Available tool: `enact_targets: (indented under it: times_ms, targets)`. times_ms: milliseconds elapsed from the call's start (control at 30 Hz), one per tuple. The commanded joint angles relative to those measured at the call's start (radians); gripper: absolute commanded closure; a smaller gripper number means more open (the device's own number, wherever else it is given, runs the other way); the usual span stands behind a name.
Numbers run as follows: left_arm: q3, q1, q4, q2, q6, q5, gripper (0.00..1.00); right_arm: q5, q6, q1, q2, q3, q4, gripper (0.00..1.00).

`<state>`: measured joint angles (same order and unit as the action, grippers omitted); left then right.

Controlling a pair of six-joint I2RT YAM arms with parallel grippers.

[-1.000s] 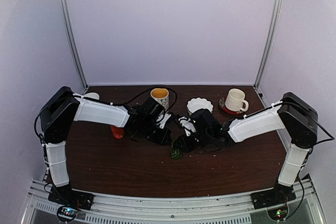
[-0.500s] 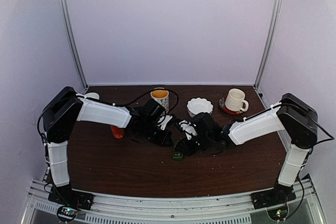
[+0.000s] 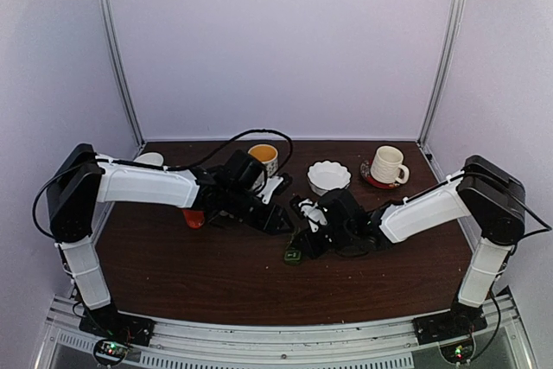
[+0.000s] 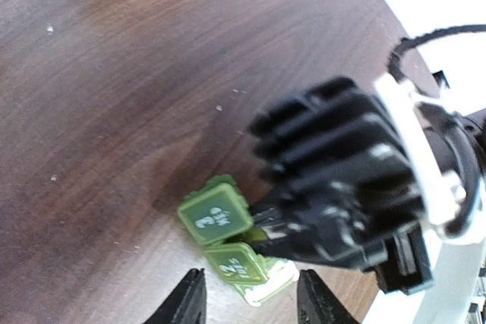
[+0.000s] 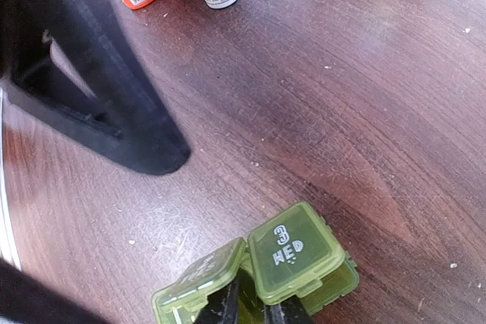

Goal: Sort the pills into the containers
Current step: Hold the pill container at the center of the board, then open the lid of the pill container in the compartment.

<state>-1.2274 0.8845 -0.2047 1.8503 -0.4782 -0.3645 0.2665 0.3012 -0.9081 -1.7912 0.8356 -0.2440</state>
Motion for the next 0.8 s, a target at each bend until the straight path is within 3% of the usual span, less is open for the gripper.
enact_targets:
  times_ms: [0,133,433,767]
  targets:
    - [0.032,0.006,0.070,-0.012,-0.033,-0.047,0.54,-0.014,0.014,-0.004,-0.003,-0.024,0.016,0.90]
    - [0.023,0.008,0.054,0.017,-0.040,-0.056,0.53,-0.005,0.026,-0.004,0.000,-0.030,-0.003,1.00]
    - [-0.022,0.030,0.012,0.078,-0.037,-0.070,0.46,0.016,0.041,-0.003,-0.004,-0.039,-0.027,1.00]
    - [-0.097,0.052,-0.077,0.124,-0.020,0.011,0.46,0.026,0.051,-0.003,-0.003,-0.039,-0.036,1.00]
